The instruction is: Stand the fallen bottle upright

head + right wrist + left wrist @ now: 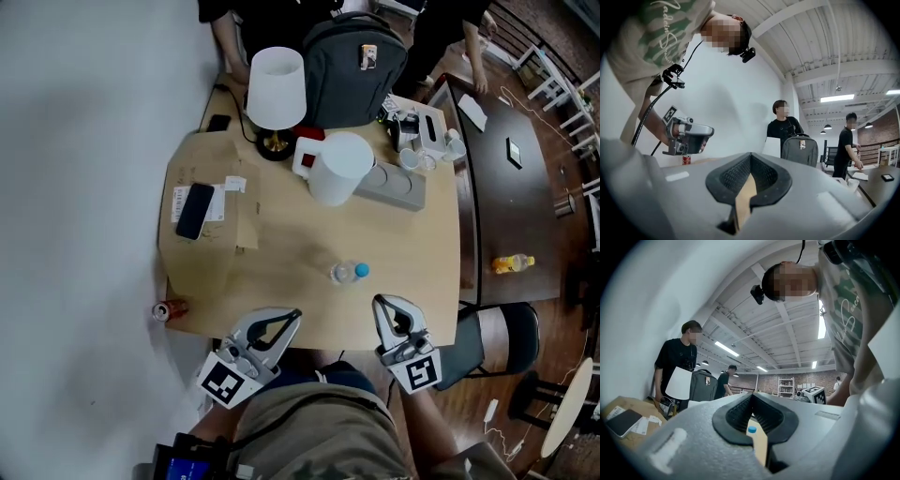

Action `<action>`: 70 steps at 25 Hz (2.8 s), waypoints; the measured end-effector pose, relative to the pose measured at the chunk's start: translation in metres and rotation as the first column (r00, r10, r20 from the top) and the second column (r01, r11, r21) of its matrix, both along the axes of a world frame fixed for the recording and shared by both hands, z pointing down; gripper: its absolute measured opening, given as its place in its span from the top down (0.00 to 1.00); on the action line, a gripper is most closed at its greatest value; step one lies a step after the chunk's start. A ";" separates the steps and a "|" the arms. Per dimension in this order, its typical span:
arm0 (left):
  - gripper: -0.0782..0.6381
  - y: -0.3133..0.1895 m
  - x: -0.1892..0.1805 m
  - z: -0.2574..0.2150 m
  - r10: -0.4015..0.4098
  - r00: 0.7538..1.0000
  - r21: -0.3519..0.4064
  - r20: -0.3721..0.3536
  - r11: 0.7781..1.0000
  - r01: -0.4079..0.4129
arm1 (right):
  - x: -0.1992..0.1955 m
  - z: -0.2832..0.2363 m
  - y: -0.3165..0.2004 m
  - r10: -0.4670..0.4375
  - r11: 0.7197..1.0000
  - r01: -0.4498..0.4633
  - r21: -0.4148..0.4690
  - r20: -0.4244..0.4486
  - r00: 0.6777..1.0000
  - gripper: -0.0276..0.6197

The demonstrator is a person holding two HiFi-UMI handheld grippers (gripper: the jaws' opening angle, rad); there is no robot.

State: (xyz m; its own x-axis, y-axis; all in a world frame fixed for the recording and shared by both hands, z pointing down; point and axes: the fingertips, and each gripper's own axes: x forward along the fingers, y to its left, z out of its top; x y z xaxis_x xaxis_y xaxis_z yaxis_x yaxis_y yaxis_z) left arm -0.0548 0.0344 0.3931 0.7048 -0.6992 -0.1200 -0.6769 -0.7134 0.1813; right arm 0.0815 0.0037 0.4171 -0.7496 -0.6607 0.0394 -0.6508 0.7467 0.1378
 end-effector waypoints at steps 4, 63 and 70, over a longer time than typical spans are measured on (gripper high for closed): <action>0.89 0.024 0.003 -0.010 -0.074 0.997 0.011 0.000 0.997 0.074 | 0.007 -0.005 0.020 -0.039 0.999 0.039 0.008 0.012 0.999 0.95; 0.89 0.257 0.112 -0.067 -0.069 0.997 0.085 0.020 0.994 0.067 | 0.091 -0.069 0.246 0.033 0.999 -0.035 0.025 0.083 0.996 0.95; 0.89 0.253 0.108 -0.065 -0.080 0.997 0.077 0.024 0.994 0.078 | 0.084 -0.071 0.245 0.033 0.999 -0.037 0.035 0.109 0.994 0.95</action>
